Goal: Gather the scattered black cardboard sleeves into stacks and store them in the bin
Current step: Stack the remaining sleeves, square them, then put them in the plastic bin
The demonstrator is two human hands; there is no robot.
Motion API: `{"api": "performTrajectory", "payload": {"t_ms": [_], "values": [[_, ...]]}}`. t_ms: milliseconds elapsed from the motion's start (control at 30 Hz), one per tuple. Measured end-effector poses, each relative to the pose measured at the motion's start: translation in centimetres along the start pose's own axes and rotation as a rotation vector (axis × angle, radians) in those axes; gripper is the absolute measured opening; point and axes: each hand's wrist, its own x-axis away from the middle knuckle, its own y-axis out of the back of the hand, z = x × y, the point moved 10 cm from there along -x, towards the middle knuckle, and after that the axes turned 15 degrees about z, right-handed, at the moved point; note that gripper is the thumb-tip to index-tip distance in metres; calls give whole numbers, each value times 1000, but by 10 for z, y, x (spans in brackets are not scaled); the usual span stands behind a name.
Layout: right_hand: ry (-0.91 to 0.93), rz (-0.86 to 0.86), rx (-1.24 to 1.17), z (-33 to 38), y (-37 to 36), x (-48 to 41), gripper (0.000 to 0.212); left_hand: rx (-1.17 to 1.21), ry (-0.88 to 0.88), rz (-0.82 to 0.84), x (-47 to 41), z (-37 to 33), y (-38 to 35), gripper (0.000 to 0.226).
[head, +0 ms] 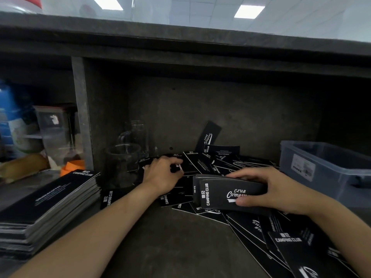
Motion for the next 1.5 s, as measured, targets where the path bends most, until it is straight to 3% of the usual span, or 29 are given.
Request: {"api": "performTrajectory", "payload": {"t_ms": [133,267,367,467,633,867,1033,1133,1233,1333,1500], "values": [[-18,-8,-11,-3,1,0,48,527,-68,-23,0,6,6,34],[-22,-7,-16,-4,0,1,39,752,-137,-179,7,8,31,33],[-12,-8,-20,-4,-1,0,37,813,-152,-344,17,19,57,33],[-15,0,-13,-3,-2,0,37,874,-155,-395,25,24,70,46],[16,-7,-24,-1,-1,1,33,891,-182,-329,26,16,61,32],[48,-17,-6,0,1,0,35,921,-330,-571,57,-1,86,26],[75,-14,-38,2,0,-1,31,1104,-357,-432,52,-13,69,23],[78,-48,2,0,1,-1,30,943,-297,-303,41,-18,53,22],[58,-64,4,-3,2,-3,31,743,-206,-23,29,-24,16,28],[48,-30,-55,-2,0,-3,26,581,-242,227,29,-34,-12,36],[68,-39,5,0,0,-3,25,308,-435,246,38,-56,-12,38]]}}
